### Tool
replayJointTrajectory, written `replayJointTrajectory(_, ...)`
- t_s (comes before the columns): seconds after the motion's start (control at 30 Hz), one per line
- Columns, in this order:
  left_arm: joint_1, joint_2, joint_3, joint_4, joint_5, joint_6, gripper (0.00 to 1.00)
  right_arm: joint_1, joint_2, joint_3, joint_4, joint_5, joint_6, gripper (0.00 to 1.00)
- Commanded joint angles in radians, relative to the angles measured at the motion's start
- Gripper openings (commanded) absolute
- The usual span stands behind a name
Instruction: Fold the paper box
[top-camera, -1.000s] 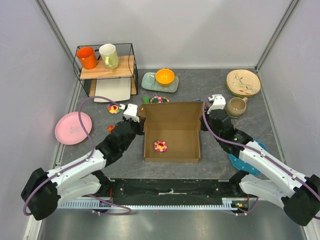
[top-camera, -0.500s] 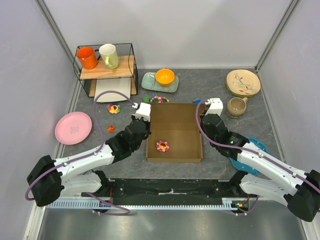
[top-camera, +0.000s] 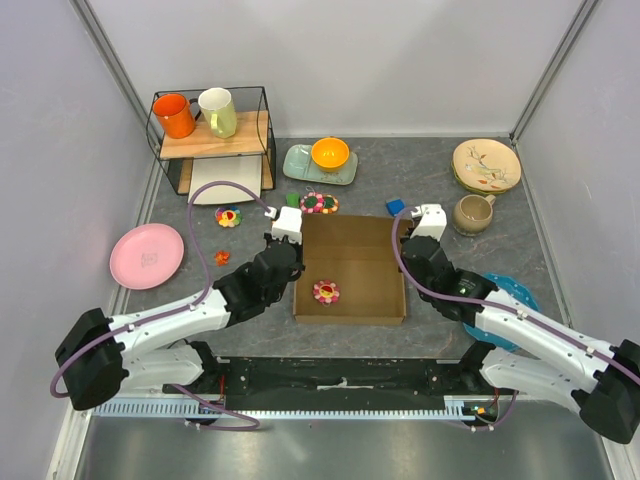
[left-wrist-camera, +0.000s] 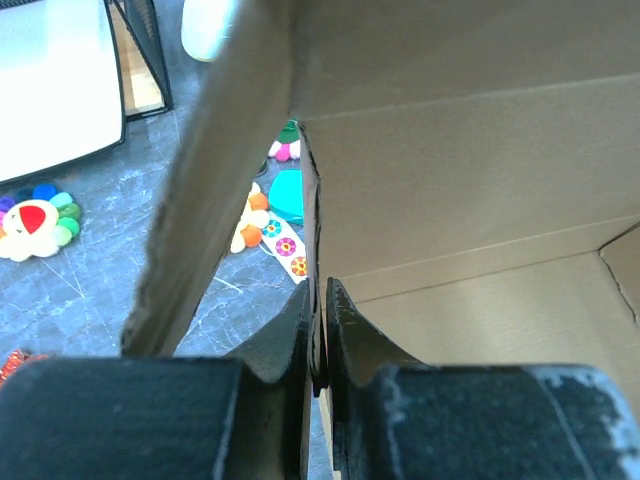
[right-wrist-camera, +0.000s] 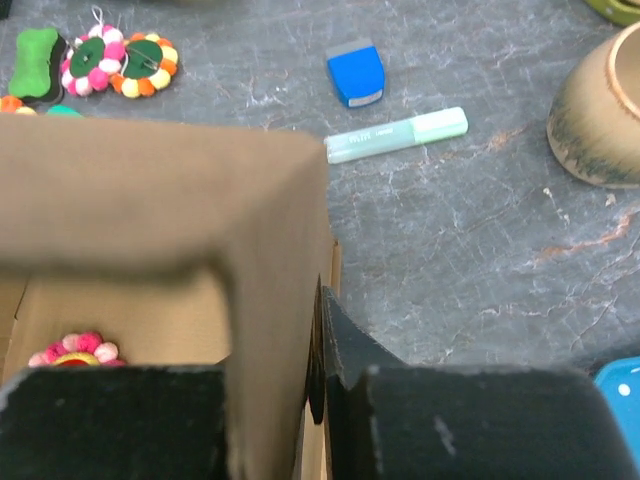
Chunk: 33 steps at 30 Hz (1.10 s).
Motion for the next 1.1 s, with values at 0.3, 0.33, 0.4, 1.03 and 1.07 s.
replayJointTrajectory(0.3,-0.084,0.024,0.013,-0.016,-0.006,-0.185,0.15,0.037,-0.045,-0.093,-0.019,-0.021,0.063,0.16)
replayJointTrajectory(0.33,-0.085,0.025,0.01,-0.019,-0.006,-0.194,0.15,0.04,-0.048,-0.093,-0.021,-0.018,0.061,0.17)
replayJointTrajectory(0.4,-0.085,0.028,0.019,-0.037,-0.006,-0.228,0.16,0.042,-0.05,-0.093,-0.025,-0.015,0.061,0.17)
replayJointTrajectory(1.03,-0.174,0.09,-0.007,-0.053,-0.072,-0.338,0.17,0.099,-0.073,-0.125,-0.036,0.028,0.081,0.17)
replayJointTrajectory(1.07,-0.176,0.081,-0.027,-0.045,-0.07,-0.341,0.18,0.102,-0.073,-0.128,-0.041,0.028,0.084,0.17)
